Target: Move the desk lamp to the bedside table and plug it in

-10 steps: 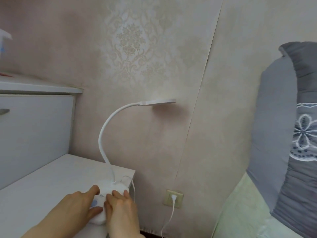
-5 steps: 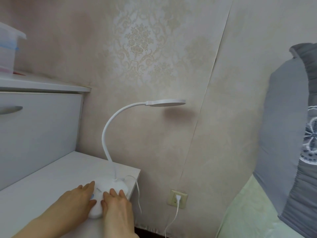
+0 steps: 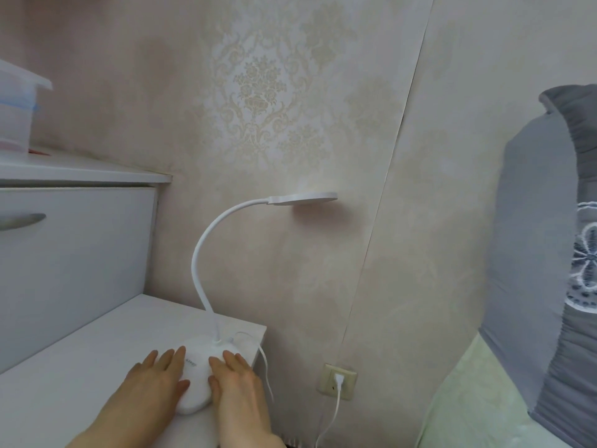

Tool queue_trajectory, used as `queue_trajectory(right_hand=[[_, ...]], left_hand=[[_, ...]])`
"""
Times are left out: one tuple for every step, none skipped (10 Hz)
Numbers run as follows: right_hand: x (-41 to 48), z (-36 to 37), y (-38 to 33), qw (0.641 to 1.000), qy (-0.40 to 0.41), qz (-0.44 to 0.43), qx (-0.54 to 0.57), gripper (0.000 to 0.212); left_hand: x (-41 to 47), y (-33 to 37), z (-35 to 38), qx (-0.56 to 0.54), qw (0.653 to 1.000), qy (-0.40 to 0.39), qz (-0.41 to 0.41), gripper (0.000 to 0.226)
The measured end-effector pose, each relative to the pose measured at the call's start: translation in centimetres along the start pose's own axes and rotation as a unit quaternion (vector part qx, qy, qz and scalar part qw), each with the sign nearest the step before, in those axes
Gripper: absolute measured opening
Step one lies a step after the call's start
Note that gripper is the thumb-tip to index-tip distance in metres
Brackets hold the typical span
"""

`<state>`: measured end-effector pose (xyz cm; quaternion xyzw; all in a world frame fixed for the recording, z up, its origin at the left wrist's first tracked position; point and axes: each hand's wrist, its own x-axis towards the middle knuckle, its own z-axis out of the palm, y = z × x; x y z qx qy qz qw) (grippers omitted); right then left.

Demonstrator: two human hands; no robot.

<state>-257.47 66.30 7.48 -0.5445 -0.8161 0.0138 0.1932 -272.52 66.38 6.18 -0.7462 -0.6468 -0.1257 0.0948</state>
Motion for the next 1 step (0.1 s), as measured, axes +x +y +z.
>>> queue_trajectory(right_hand=[[-0.84, -0.87, 0.22, 0.998, 0.042, -0.002, 0.045, 0.037]], left_hand=[[0.3, -0.13, -0.61, -0.008, 1.0, -0.015, -0.01, 0.062]])
